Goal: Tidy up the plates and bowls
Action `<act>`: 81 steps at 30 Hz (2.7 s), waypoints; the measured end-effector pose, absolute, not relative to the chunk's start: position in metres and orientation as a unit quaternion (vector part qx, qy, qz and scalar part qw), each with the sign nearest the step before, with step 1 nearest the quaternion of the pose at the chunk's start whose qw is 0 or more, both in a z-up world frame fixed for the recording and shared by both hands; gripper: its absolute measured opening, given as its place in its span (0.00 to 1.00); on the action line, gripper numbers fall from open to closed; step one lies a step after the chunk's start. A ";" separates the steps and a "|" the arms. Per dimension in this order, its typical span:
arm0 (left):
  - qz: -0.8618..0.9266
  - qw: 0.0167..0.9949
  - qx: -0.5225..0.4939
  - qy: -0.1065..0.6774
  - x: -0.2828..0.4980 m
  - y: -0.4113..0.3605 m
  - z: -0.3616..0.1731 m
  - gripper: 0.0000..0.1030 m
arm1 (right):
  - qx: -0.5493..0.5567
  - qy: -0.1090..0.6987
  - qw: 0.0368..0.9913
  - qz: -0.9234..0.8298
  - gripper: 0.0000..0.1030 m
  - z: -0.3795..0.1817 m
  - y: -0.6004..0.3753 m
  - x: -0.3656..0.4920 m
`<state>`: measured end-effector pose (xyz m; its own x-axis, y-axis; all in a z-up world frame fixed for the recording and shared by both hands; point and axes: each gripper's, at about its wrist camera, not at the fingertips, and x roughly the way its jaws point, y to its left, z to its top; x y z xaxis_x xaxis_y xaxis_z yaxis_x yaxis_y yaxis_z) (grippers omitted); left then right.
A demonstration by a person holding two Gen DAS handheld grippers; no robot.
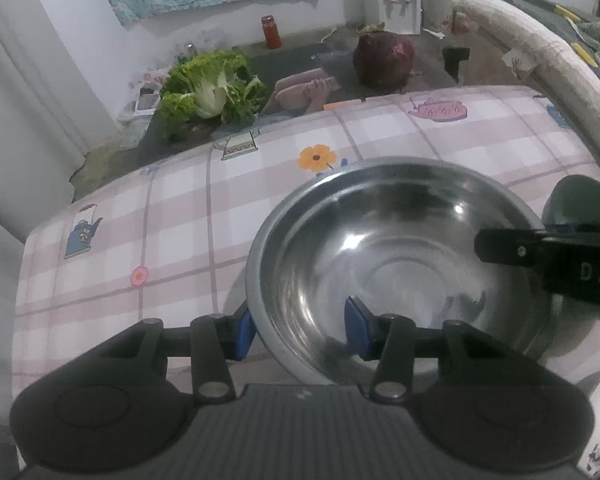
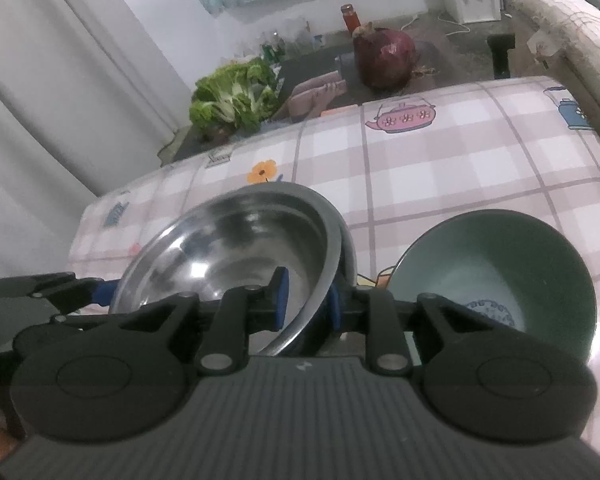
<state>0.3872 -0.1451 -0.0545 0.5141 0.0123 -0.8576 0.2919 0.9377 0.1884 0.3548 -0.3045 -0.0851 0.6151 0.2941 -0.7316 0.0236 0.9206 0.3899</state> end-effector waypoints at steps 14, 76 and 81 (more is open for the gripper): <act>-0.111 0.862 0.148 0.471 0.385 -0.137 -0.046 0.56 | 0.170 0.420 0.888 0.081 0.37 -0.075 -0.302 0.351; -0.217 0.840 0.106 0.487 0.352 -0.249 -0.044 0.55 | 0.247 0.384 0.889 -0.005 0.35 -0.087 -0.439 0.261; -0.204 0.840 0.130 0.485 0.354 -0.263 -0.054 0.45 | 0.249 0.395 0.884 0.002 0.25 -0.103 -0.437 0.276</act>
